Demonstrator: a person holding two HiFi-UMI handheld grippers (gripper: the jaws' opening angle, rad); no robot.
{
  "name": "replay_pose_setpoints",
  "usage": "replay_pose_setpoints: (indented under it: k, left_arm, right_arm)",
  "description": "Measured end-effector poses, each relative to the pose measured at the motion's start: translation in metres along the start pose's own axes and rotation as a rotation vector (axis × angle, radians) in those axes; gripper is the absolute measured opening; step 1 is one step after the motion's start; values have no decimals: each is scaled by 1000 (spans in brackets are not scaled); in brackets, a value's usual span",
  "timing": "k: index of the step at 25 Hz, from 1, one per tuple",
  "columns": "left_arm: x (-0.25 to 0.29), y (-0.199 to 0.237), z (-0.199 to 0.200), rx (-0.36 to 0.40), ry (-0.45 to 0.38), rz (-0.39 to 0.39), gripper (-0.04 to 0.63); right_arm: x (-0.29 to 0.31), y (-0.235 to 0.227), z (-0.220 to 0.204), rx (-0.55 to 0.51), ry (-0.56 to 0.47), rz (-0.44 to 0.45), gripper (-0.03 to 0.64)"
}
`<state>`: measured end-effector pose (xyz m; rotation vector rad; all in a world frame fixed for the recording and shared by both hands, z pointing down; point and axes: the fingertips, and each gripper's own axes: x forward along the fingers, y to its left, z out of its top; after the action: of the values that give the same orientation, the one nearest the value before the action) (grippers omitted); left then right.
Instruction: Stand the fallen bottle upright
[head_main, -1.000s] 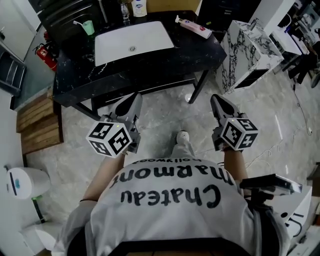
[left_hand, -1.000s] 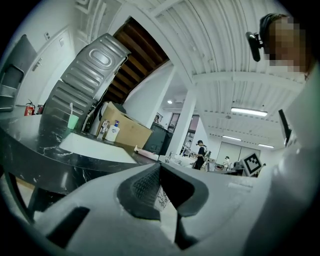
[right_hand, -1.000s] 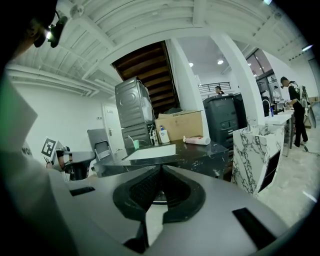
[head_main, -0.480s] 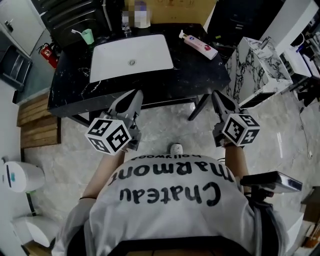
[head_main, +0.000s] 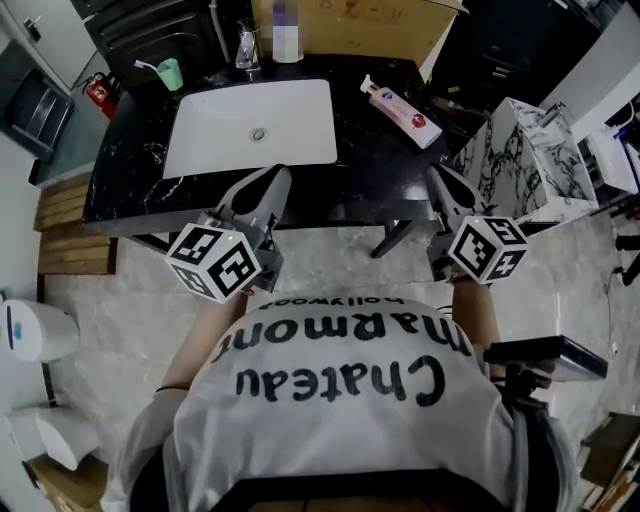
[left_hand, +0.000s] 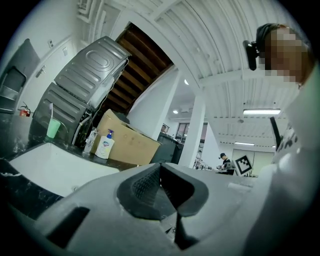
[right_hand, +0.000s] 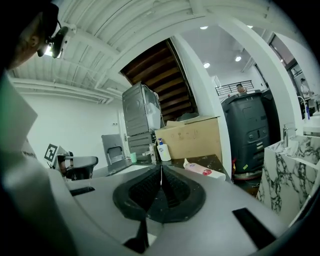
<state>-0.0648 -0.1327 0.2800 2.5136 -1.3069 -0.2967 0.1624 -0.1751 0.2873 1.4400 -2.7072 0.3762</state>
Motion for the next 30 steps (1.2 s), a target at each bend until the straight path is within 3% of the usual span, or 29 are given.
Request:
replay_pose_setpoints:
  k: [7, 17, 23, 30]
  left_arm:
    - [32, 33, -8, -59, -23, 116, 14]
    - [60, 77, -4, -102, 20, 170, 14]
    - [79, 131, 12, -122, 33, 156, 14]
    - [110, 192, 45, -93, 68, 91, 14]
  right_arm:
    - [41, -40, 3, -6, 31, 48, 12]
    - [95, -56, 1, 110, 43, 117, 12]
    - [145, -55, 5, 109, 69, 84, 12]
    - [208, -60, 32, 73, 66, 9, 12]
